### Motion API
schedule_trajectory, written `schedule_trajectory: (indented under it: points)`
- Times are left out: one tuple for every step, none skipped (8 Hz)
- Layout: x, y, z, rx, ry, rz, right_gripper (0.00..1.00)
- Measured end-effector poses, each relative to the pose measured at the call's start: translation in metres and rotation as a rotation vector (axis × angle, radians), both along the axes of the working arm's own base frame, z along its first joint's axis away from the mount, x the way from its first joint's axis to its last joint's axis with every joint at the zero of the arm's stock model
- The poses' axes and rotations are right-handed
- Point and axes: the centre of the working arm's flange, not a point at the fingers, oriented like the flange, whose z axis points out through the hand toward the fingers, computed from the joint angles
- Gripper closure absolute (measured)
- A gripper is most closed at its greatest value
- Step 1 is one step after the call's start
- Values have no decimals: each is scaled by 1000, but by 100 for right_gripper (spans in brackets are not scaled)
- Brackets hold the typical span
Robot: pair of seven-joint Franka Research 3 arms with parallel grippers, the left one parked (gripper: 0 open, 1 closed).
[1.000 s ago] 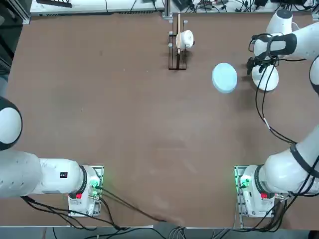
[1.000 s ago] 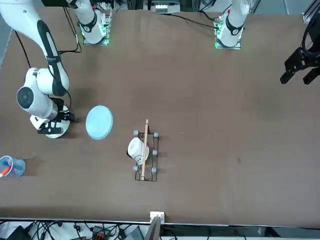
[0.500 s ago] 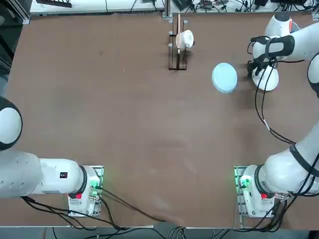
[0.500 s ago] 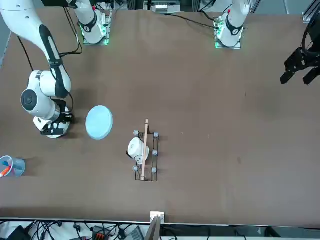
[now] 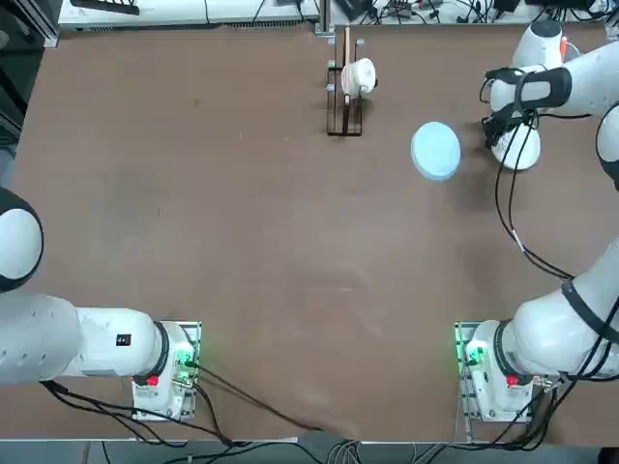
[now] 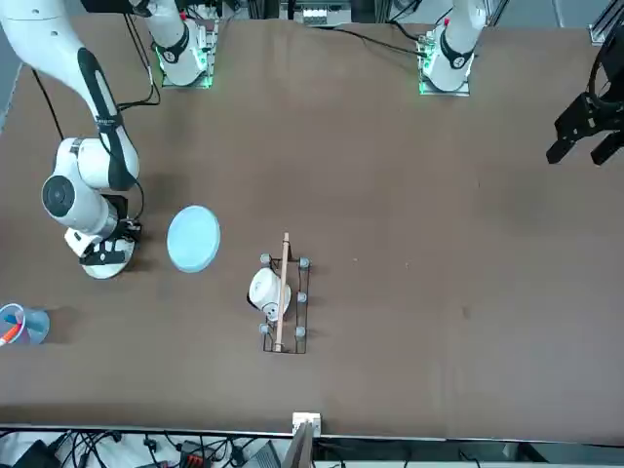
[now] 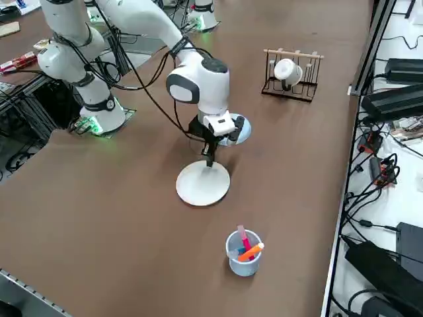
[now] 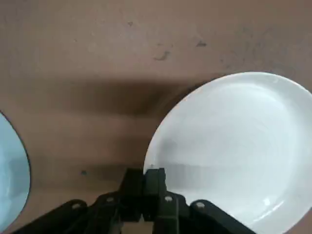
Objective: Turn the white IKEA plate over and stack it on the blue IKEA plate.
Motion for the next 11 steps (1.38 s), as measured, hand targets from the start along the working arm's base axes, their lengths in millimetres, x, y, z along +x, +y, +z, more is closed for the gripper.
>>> schedule_trajectory:
  points:
    - [7, 2, 12, -7, 37, -1, 98]
    - [15, 9, 25, -14, 68, 4, 98]
    - [23, 17, 38, -20, 90, 13, 98]
    - [30, 25, 56, -27, 112, 15, 98]
    - [39, 30, 82, -20, 136, 1, 98]
    - [47, 37, 116, 16, 155, -25, 98]
    - [53, 47, 154, 88, 179, -52, 98]
    - [55, 57, 188, 196, 205, -63, 98]
    - [55, 66, 211, 341, 218, -53, 98]
    - [54, 69, 223, 518, 219, -35, 98]
    - [52, 62, 230, 704, 217, -20, 98]
